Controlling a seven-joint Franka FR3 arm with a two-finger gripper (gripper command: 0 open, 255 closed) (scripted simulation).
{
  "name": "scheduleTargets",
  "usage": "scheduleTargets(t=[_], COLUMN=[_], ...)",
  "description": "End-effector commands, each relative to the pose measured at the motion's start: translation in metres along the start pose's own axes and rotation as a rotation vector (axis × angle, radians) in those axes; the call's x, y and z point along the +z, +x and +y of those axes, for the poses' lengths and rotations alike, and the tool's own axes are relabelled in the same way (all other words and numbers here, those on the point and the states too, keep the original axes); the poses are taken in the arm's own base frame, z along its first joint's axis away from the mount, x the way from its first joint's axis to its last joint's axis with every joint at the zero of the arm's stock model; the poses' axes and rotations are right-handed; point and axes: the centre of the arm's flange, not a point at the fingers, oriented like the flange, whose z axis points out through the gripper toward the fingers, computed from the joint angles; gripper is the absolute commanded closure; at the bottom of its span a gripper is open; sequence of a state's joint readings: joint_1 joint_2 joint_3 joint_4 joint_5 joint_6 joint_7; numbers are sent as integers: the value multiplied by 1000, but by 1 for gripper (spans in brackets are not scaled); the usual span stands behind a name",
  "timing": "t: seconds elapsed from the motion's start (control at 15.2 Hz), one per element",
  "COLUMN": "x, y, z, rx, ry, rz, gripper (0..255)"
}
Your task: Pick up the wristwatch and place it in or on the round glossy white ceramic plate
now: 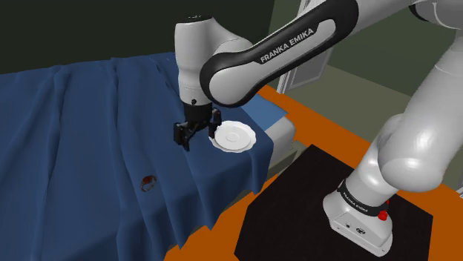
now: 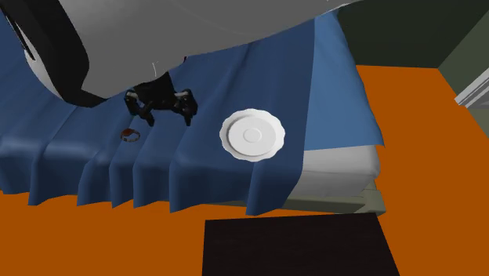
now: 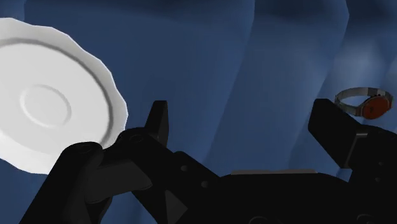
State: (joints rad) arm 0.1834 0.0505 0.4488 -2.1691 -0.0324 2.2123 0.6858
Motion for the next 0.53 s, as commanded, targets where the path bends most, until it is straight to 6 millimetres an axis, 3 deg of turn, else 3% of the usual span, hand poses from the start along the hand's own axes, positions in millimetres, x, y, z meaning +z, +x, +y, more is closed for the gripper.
scheduleTargets(t=[0.0, 0.46], x=[11, 49], y=[5, 28], z=[-23, -104], rx=[0, -4], ry=[1, 3], rz=[1, 2], gripper=[0, 0])
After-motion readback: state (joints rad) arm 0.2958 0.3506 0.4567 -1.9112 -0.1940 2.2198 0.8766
